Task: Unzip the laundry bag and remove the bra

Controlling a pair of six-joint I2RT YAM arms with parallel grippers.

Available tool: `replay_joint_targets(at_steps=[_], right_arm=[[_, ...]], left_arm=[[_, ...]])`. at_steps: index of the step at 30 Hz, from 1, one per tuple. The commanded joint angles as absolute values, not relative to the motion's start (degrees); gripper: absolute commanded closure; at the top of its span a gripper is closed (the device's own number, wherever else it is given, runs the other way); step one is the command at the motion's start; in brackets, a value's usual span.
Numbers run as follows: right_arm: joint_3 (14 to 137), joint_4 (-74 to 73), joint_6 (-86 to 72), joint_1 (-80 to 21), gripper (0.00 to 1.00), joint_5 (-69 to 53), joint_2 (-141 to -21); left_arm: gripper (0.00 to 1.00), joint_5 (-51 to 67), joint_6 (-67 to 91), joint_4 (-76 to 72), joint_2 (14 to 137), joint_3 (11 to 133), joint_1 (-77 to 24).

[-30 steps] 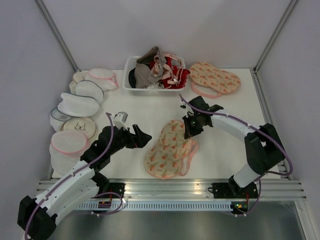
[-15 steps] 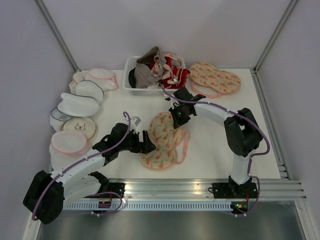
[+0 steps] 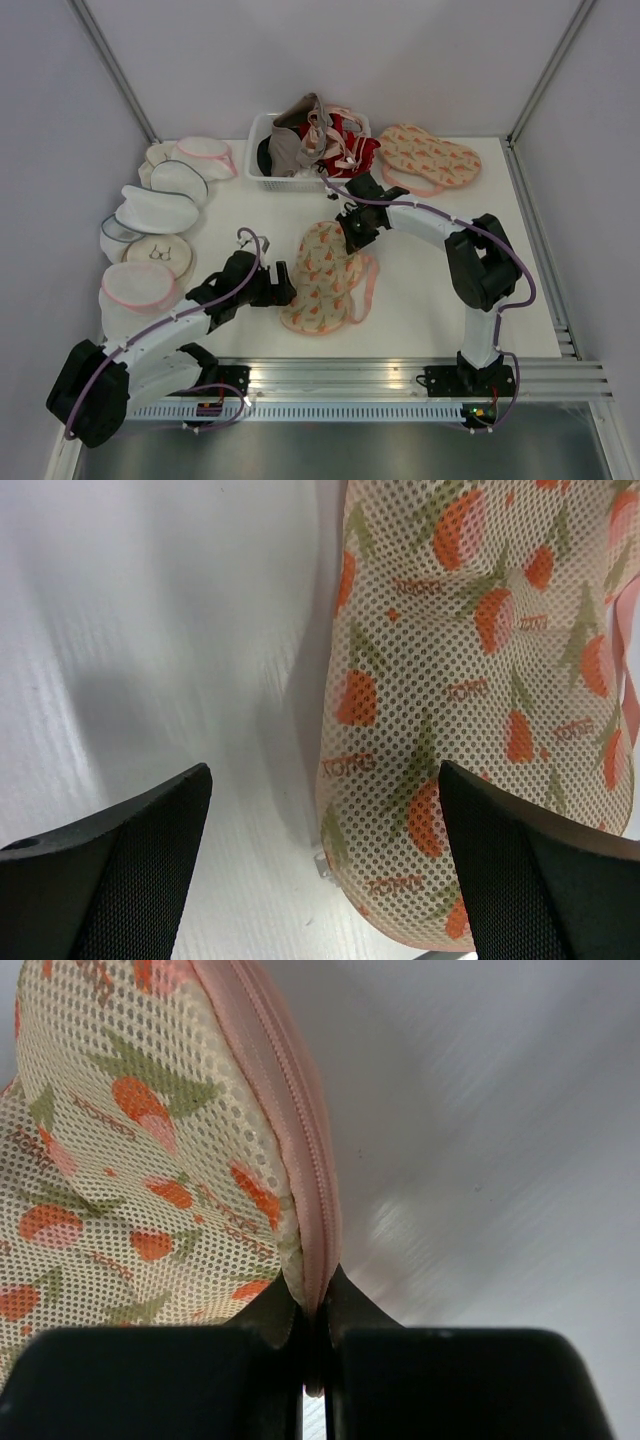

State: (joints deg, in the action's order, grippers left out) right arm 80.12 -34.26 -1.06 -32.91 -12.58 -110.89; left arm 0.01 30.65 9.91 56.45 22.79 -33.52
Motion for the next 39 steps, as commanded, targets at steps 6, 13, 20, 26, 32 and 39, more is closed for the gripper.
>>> replay_joint_targets(at_steps=[6,13,20,26,32,39], right_arm=[[80.24,-32.78,2.55,-32.96,0.99,-13.18,-111.09],[80.51,-30.94,1.76,-32.87,1.0,-14.68,-111.71],[81.3,-30.15,0.53,-32.87,1.0,-14.59,-112.15],[81.65,-31.37,-8.95,-33.05,0.53,9.58,-107.5],[81.57,-41.74,-18.44,-33.66,0.37,32.76,-101.08],[65.59,-29.64,-15.82,-40.5,0.38,16.65,-83.87]], left_arm=[[0.14,18.18,32.43,-9.31,62.22,21.8,-33.75],[0.51,29.52,32.17,-17.58,62.49,19.78,-33.66],[0.98,35.86,35.76,-23.37,63.98,18.29,-33.66],[0.98,28.06,42.08,-23.82,61.88,16.35,-33.75],[0.98,8.2,50.17,-19.08,53.27,13.27,-34.1],[0.98,-13.52,61.25,-15.2,48.95,13.36,-38.31]])
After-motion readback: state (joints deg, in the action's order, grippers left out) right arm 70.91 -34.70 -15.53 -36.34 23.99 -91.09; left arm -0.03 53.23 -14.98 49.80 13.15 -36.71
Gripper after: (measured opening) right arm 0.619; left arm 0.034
